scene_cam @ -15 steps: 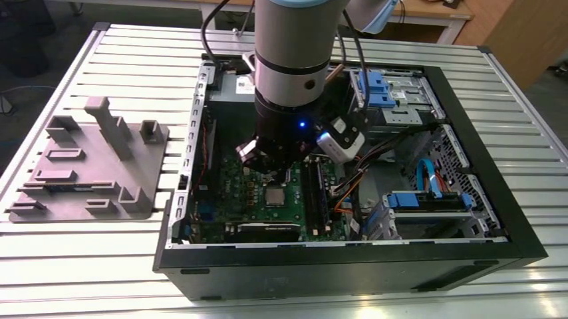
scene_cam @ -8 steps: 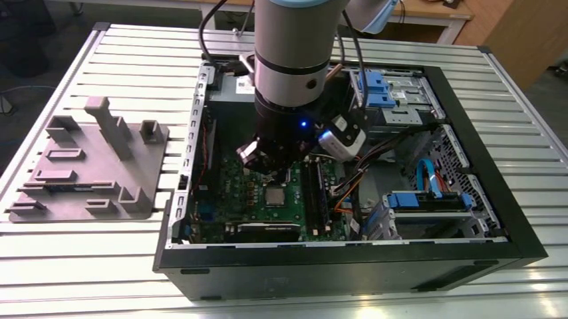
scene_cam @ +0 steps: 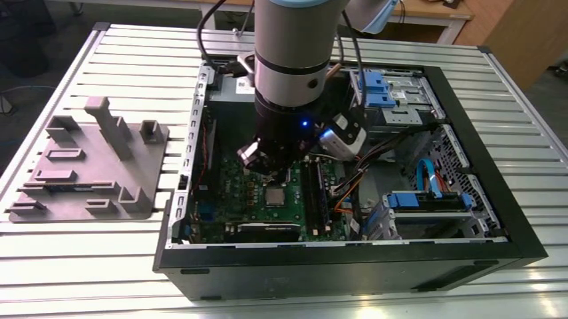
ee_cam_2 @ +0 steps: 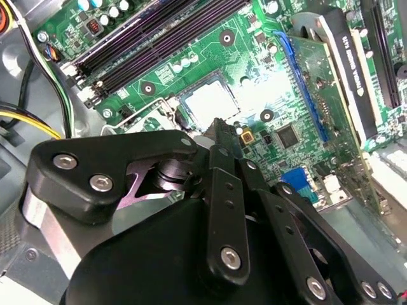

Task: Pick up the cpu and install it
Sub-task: 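Close the cpu cover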

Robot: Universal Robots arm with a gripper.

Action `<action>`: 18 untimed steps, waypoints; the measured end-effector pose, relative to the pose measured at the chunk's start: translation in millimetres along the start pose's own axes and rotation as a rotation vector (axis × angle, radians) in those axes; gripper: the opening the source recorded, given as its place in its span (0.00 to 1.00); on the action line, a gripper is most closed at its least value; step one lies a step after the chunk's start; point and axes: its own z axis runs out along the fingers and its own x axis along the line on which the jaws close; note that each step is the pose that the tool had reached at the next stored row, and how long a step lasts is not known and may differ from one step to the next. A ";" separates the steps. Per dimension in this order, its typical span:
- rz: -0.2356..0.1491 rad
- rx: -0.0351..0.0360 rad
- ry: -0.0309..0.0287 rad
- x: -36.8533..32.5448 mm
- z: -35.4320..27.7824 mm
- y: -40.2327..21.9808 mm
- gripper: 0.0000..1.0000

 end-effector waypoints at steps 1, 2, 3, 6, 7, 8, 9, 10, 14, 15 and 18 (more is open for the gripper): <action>-0.011 0.0001 -0.0003 0.0 0.0 0.0 0.10; -0.023 0.0002 -0.0006 0.1 0.0 0.0 0.10; -0.038 0.0003 -0.0010 0.2 0.0 0.1 0.10; -0.080 0.0005 -0.0021 0.5 0.0 0.3 0.10; -0.093 0.0006 -0.0026 0.5 0.0 0.3 0.10; -0.107 0.0006 -0.0030 0.6 0.0 0.3 0.10; -0.121 0.0007 -0.0033 0.6 0.0 0.3 0.10; -0.134 0.0008 -0.0037 0.6 0.0 0.3 0.10; -0.175 0.0011 -0.0047 0.6 0.0 0.3 0.10; -0.184 0.0010 -0.0051 0.6 0.0 0.3 0.10; -0.206 0.0012 -0.0056 0.6 0.0 0.3 0.10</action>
